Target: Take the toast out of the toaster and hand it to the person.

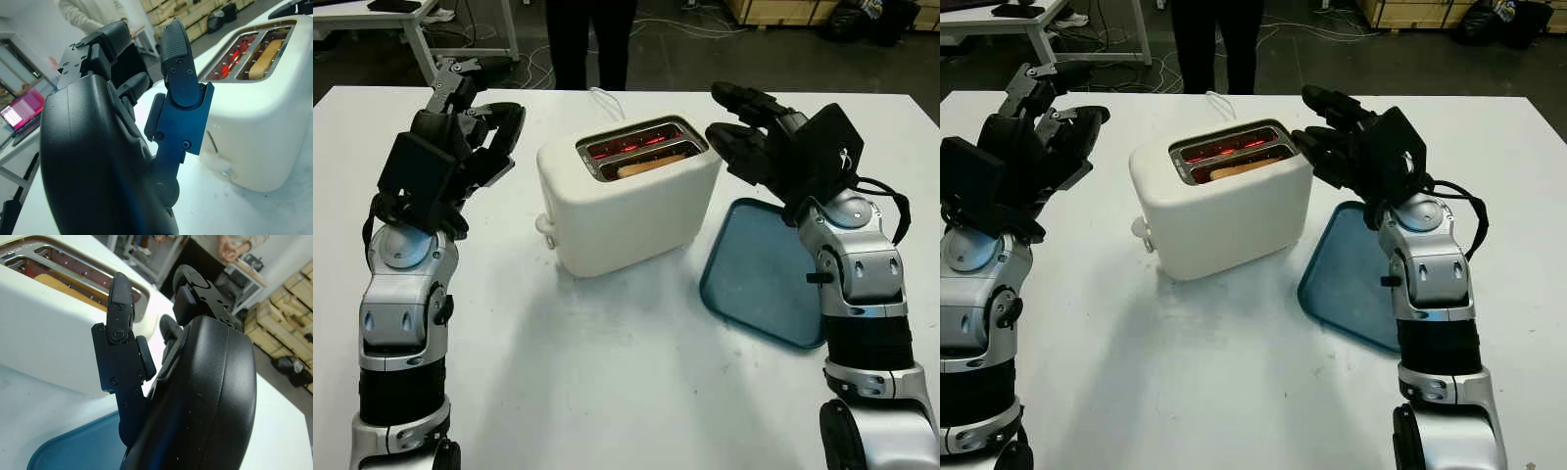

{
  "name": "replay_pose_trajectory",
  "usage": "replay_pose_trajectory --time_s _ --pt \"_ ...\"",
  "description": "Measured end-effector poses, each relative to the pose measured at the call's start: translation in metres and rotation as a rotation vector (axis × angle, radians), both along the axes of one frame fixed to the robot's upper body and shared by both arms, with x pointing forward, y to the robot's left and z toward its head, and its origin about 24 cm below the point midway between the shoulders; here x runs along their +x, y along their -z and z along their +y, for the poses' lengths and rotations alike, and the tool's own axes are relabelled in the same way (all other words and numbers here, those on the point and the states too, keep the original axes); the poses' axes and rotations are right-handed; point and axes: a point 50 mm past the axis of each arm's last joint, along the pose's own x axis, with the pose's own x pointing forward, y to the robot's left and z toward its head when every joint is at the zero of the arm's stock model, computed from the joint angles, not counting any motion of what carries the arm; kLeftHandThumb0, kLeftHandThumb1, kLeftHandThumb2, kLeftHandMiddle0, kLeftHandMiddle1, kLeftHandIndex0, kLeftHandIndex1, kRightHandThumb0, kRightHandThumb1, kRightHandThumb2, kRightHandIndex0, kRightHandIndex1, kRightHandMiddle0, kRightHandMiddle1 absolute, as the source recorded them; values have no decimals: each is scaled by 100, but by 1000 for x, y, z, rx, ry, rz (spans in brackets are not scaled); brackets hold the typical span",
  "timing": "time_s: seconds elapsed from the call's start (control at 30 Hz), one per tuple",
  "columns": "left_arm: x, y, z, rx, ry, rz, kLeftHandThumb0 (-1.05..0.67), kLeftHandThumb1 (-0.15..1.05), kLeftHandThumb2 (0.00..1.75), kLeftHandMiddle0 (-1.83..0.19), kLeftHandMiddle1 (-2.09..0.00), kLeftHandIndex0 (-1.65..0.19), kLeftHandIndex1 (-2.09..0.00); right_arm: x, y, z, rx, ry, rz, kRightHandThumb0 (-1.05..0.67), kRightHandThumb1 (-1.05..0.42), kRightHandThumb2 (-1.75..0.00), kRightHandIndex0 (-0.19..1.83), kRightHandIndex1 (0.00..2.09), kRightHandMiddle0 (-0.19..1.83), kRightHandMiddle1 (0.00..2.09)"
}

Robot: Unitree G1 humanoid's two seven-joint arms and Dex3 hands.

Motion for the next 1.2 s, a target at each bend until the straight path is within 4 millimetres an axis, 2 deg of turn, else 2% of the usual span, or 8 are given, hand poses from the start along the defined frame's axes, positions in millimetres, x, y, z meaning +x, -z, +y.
replay_pose_trajectory --time_s 1.1,1.2 --pt "0 1 1 -5 -4 14 -51 88 44 0 -106 0 -95 0 2 1 -14 -10 12 -43 -92 -34 3 63 37 0" --pt "0 1 1 -5 -4 13 -51 88 44 0 -107 0 -95 2 1 -1 -30 -9 -23 -43 -92 -18 11 66 43 3"
